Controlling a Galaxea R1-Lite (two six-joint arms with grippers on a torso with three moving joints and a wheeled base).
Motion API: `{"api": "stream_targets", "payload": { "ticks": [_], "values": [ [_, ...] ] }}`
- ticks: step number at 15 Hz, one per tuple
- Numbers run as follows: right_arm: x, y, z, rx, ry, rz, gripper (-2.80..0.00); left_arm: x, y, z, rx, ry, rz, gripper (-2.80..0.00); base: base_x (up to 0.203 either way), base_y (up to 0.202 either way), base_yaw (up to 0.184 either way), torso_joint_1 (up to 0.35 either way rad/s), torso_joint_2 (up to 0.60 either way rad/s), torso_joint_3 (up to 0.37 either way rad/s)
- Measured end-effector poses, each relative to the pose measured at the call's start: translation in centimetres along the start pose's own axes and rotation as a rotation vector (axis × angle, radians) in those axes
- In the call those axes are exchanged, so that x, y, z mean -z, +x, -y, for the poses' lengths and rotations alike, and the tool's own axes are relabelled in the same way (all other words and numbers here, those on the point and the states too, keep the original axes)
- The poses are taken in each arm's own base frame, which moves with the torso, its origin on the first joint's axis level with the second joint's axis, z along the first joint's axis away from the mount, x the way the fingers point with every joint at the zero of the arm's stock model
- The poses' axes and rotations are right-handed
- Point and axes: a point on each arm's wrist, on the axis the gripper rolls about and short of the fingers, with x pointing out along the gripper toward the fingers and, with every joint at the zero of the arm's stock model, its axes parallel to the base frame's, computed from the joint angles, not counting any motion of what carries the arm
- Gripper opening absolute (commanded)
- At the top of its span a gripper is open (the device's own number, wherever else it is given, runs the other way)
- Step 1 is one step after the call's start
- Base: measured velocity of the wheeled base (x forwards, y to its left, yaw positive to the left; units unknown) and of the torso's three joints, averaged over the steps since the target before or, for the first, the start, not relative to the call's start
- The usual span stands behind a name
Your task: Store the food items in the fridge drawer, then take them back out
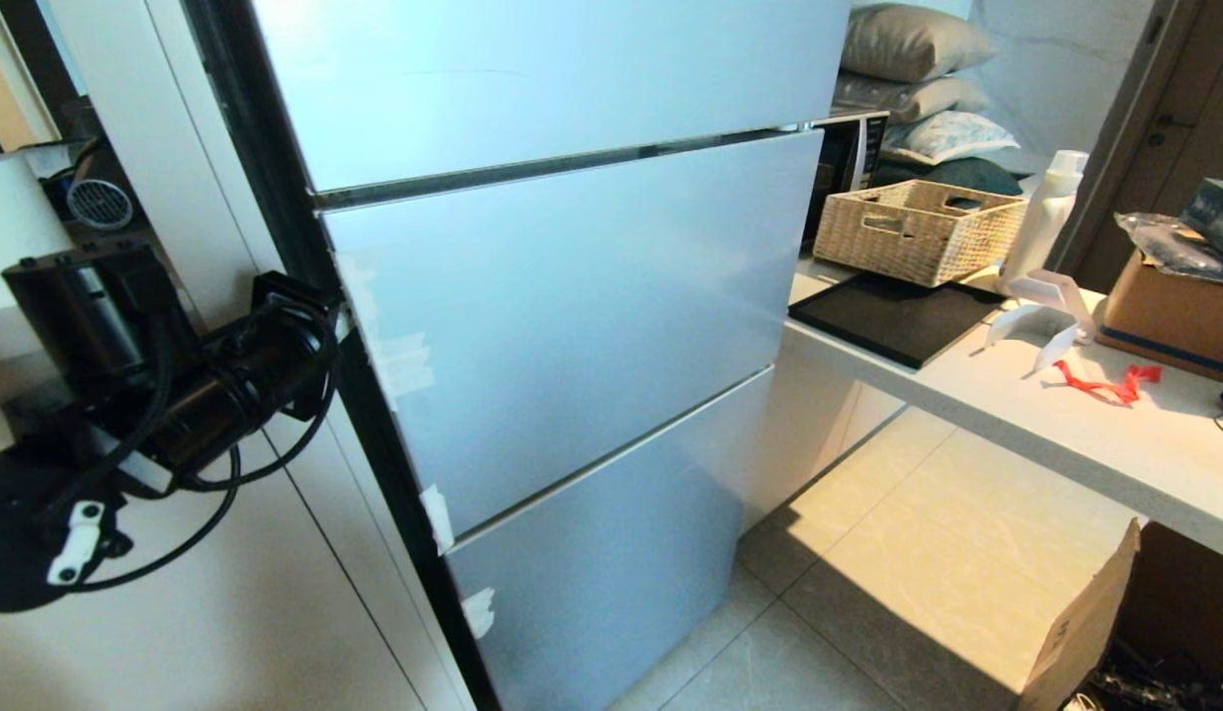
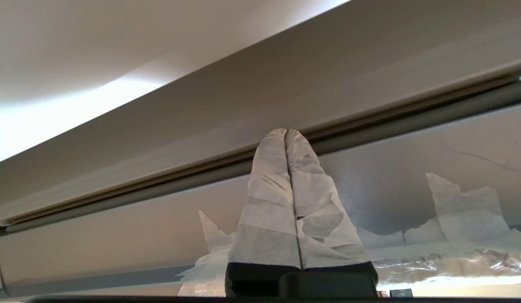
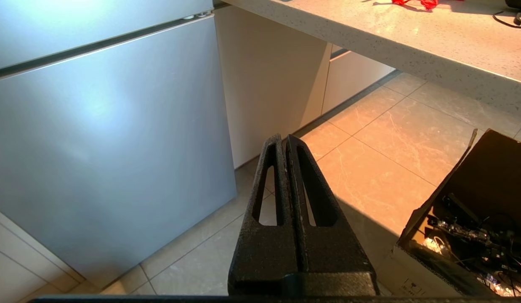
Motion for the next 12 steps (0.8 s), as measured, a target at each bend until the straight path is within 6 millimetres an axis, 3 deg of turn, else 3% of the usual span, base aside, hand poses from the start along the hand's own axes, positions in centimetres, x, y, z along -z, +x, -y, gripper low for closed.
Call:
{"api": "stream_targets", "payload": {
  "ticks": [5,12],
  "values": [
    [0.0,0.0,0.0,0.000,0.000,0.000,-2.80,1.5,-1.4,0.1,-0.005,0.005,-0.054,-2.80,0.000,0.000,0.000,0.000,0.00,0.000],
    [0.0,0.0,0.0,0.000,0.000,0.000,-2.80,1.3,-3.8,0.9,0.032,-0.018,-0.061,-2.80,0.000,0.000,0.000,0.000,0.00,0.000]
  ]
}}
